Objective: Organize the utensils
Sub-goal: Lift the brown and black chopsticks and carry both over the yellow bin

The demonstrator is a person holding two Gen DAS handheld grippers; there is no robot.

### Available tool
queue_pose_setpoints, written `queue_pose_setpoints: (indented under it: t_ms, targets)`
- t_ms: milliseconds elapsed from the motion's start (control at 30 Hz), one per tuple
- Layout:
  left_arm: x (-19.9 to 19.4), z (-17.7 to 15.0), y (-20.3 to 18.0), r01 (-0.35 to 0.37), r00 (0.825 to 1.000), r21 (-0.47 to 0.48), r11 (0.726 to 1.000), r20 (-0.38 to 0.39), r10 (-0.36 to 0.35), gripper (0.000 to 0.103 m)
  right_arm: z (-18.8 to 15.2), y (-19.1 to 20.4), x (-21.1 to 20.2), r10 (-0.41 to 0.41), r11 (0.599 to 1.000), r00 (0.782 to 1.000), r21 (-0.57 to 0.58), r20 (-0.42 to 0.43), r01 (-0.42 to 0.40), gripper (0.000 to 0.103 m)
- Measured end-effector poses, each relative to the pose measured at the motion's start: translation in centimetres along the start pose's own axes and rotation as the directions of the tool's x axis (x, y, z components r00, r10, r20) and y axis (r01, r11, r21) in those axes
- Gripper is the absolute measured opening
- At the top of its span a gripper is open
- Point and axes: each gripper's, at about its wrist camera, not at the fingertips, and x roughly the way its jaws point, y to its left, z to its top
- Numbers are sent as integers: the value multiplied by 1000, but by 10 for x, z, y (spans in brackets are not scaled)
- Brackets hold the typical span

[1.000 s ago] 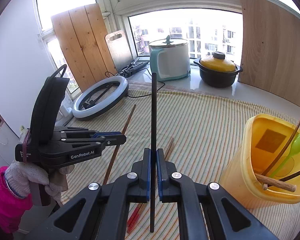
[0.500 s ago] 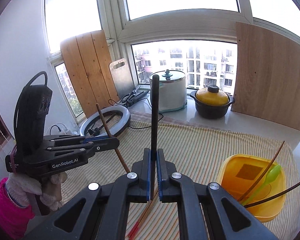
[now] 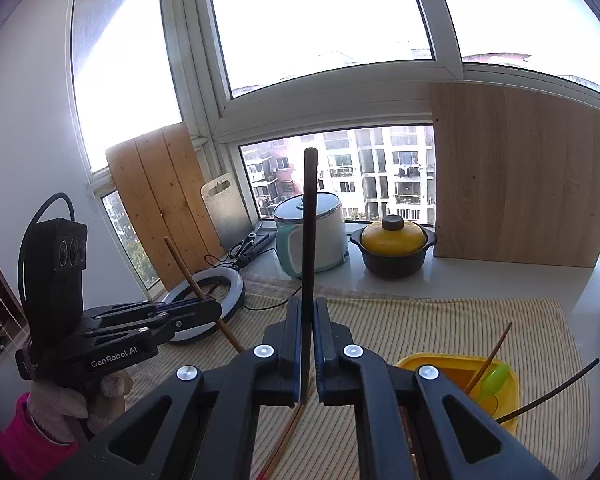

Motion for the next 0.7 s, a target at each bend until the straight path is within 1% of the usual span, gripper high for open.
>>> queue_pose_setpoints:
  t_ms: [367, 533, 700]
  targets:
    - [-5, 23, -31, 42, 997, 36, 998, 60, -44, 4, 16, -32, -39, -49, 997, 995, 58, 90, 44, 3]
    - [0, 30, -44, 71, 995, 51, 996, 74, -74, 4, 15, -46, -52, -87, 994, 990, 72, 107, 80, 3]
    - [5, 33, -58, 83, 993, 64, 994, 79, -88, 4, 11, -60, -60, -121, 990, 987, 88, 104, 112, 3]
